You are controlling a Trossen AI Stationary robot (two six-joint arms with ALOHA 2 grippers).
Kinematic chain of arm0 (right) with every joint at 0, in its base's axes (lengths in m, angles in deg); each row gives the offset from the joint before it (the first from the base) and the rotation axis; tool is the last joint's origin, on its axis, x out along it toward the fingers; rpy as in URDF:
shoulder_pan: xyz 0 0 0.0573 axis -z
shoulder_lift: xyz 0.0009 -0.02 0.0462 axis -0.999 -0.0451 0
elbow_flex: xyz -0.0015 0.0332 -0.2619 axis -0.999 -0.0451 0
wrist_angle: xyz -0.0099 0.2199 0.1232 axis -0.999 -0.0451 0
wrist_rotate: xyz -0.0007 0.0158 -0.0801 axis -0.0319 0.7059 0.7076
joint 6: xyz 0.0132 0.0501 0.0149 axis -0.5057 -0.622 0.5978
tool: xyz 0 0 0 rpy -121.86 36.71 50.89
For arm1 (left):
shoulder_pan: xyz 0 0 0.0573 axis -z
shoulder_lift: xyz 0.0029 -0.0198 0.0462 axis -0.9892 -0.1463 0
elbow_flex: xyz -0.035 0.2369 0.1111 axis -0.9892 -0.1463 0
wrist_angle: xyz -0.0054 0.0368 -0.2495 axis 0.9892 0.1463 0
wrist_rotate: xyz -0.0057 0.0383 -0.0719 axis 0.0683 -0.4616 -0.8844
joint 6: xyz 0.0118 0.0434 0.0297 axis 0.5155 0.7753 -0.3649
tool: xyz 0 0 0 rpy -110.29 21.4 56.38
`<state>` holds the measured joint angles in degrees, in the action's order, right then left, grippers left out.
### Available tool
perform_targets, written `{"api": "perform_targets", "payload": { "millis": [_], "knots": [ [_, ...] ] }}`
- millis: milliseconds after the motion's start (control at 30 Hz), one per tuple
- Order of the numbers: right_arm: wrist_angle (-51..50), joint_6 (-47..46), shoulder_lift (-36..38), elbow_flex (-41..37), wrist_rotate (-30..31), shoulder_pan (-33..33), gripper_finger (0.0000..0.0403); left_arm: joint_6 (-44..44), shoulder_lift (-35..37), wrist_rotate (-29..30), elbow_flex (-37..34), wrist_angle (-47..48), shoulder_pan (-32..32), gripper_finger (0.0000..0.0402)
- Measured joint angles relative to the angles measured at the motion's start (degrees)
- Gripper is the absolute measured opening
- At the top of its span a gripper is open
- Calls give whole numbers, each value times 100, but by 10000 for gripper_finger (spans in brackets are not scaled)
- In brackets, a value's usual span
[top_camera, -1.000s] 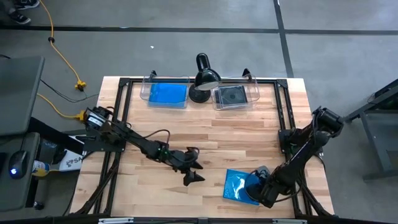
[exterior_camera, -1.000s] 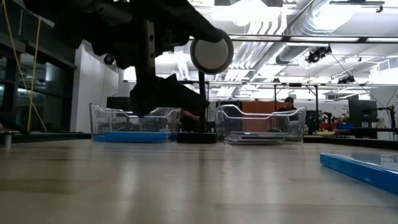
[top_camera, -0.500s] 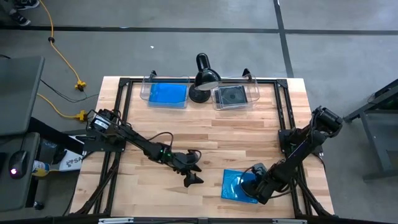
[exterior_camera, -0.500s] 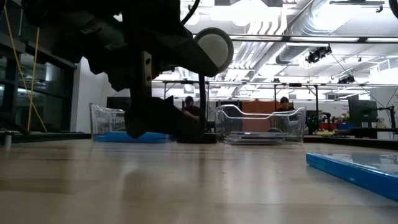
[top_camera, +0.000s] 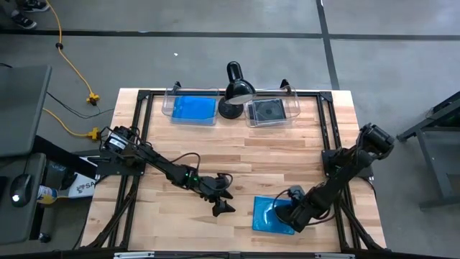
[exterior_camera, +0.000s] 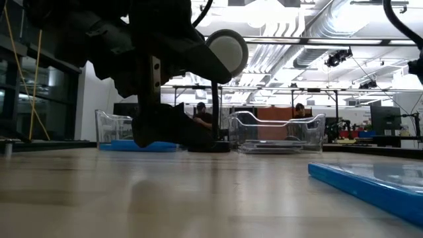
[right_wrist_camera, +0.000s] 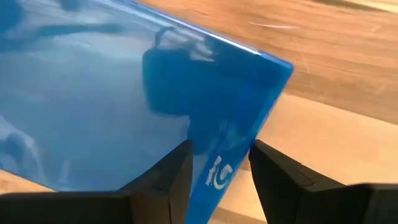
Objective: Pick & place jewel cases by type
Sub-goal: Put the blue CD case into the left transparent bin
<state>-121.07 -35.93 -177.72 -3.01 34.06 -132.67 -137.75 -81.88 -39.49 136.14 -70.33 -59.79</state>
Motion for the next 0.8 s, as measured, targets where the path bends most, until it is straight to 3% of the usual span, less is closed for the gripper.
{"api": "perform_targets", "payload": {
  "millis": [400, 600, 800],
  "knots": [
    [1278, 111, -648, 28, 116, 103, 144, -262, 0, -272, 0, 13, 7, 353],
    [1363, 286, -693, 20, 262, 326, 144, -591, 0, -875, 0, 15, 42, 353],
    [1499, 540, -707, 8, 654, 560, 144, -629, -69, -794, 4, -5, 93, 353]
  ]
}}
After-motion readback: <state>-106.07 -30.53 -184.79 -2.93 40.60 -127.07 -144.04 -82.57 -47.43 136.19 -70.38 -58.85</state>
